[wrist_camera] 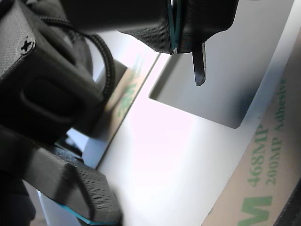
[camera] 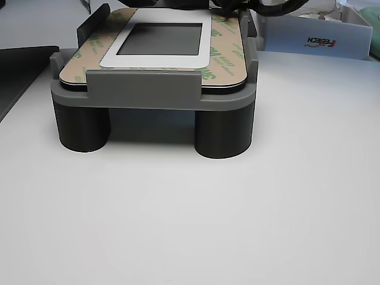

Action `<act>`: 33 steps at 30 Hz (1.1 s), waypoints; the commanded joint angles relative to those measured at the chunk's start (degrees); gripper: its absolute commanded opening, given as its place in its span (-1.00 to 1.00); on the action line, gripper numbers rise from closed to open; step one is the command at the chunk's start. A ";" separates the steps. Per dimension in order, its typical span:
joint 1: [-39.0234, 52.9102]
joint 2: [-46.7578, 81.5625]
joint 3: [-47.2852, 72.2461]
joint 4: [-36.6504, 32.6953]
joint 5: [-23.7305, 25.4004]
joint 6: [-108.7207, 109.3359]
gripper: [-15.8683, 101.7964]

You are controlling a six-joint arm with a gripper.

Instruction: Peel off protective film from adhesive tape.

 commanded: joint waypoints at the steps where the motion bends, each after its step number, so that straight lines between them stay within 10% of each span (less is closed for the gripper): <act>1: -0.44 0.18 -2.72 0.26 -0.53 -0.62 -0.92; 33: 2.90 -7.82 -9.76 2.55 -0.79 -2.29 -0.92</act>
